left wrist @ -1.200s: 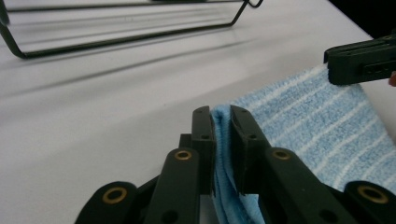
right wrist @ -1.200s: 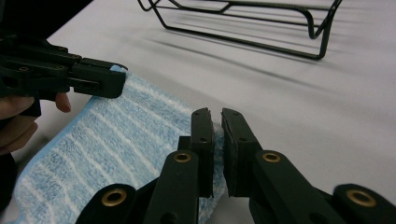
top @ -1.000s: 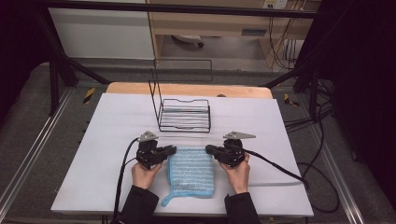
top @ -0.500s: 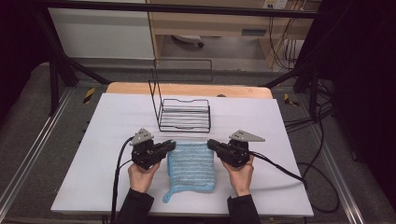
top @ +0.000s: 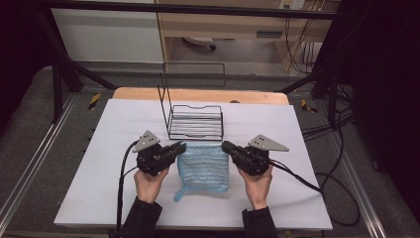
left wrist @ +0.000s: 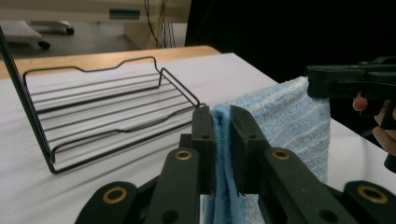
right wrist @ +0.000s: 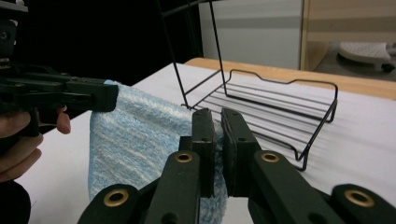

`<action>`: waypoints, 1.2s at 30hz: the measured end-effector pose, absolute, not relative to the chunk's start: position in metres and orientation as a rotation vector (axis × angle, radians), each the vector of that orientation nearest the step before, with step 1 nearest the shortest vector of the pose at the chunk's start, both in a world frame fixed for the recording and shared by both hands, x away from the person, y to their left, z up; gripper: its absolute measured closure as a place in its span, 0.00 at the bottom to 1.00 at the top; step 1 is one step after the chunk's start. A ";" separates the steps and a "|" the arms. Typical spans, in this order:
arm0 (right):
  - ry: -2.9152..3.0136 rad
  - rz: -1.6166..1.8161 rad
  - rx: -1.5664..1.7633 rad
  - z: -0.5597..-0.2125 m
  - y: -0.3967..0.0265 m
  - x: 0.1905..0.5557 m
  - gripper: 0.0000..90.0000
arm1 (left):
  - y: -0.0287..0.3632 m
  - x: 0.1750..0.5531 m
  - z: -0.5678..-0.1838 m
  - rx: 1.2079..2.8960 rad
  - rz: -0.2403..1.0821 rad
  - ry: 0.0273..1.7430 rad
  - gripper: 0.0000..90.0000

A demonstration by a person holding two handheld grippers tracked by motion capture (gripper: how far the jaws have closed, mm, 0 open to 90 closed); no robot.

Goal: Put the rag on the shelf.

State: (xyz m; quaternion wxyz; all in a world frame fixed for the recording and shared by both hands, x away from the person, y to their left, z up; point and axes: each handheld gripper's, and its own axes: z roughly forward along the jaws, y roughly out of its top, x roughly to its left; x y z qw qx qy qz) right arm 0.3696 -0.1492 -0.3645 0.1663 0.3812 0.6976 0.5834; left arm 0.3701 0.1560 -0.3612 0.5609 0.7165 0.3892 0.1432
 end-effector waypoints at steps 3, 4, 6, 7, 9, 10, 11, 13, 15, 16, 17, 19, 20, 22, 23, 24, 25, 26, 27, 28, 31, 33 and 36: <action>1.958 1.670 1.063 -0.359 -0.150 0.368 0.95 | 0.155 0.369 -0.355 1.675 0.357 0.901 0.90; 1.948 1.671 1.057 -0.356 -0.149 0.367 0.95 | 0.155 0.369 -0.350 1.664 0.373 0.890 0.90; 1.927 1.677 1.041 -0.352 -0.149 0.366 0.95 | 0.155 0.369 -0.347 1.658 0.381 0.885 0.90; 1.917 1.679 1.036 -0.350 -0.149 0.366 0.95 | 0.155 0.368 -0.345 1.655 0.387 0.879 0.90; 1.908 1.685 1.032 -0.348 -0.149 0.366 0.95 | 0.155 0.368 -0.339 1.644 0.397 0.870 0.90; 1.885 1.693 1.022 -0.342 -0.148 0.365 0.95 | 0.156 0.368 -0.334 1.637 0.406 0.861 0.90; 1.879 1.694 1.018 -0.340 -0.148 0.365 0.95 | 0.156 0.368 -0.334 1.637 0.406 0.861 0.90; 1.866 1.696 1.004 -0.335 -0.146 0.365 0.95 | 0.158 0.369 -0.325 1.625 0.419 0.850 0.90; 1.854 1.696 0.987 -0.329 -0.145 0.365 0.95 | 0.158 0.369 -0.322 1.621 0.423 0.847 0.90; 1.847 1.694 0.982 -0.326 -0.144 0.365 0.94 | 0.159 0.369 -0.320 1.617 0.425 0.841 0.90; 1.838 1.695 0.975 -0.323 -0.143 0.365 0.94 | 0.160 0.369 -0.318 1.609 0.428 0.840 0.90; 1.833 1.695 0.970 -0.321 -0.142 0.365 0.94 | 0.161 0.369 -0.313 1.597 0.438 0.832 0.90; 1.825 1.696 0.962 -0.318 -0.141 0.365 0.95 | 0.161 0.369 -0.309 1.588 0.445 0.828 0.90; 1.805 1.696 0.945 -0.311 -0.139 0.366 0.95 | 0.162 0.369 -0.304 1.578 0.458 0.823 0.90; 1.798 1.699 0.945 -0.309 -0.138 0.366 0.95 | 0.163 0.369 -0.299 1.570 0.466 0.817 0.90; 1.798 1.699 0.945 -0.309 -0.138 0.366 0.95 | 0.163 0.369 -0.299 1.570 0.466 0.817 0.90; 1.793 1.696 0.941 -0.307 -0.137 0.366 0.95 | 0.164 0.369 -0.296 1.562 0.474 0.811 0.90; 1.782 1.700 0.934 -0.304 -0.136 0.367 0.95 | 0.164 0.369 -0.294 1.557 0.478 0.808 0.90; 1.777 1.700 0.931 -0.302 -0.135 0.367 0.95 | 0.165 0.370 -0.292 1.550 0.483 0.804 0.90; 1.770 1.701 0.927 -0.300 -0.135 0.367 0.95 | 0.165 0.370 -0.290 1.545 0.485 0.802 0.90; 1.750 1.707 0.914 -0.293 -0.133 0.368 0.95 | 0.166 0.371 -0.285 1.533 0.495 0.795 0.90; 1.732 1.703 0.897 -0.286 -0.131 0.369 0.95 | 0.167 0.372 -0.280 1.518 0.504 0.791 0.90; 1.716 1.703 0.886 -0.278 -0.130 0.371 0.95 | 0.167 0.374 -0.274 1.498 0.507 0.786 0.90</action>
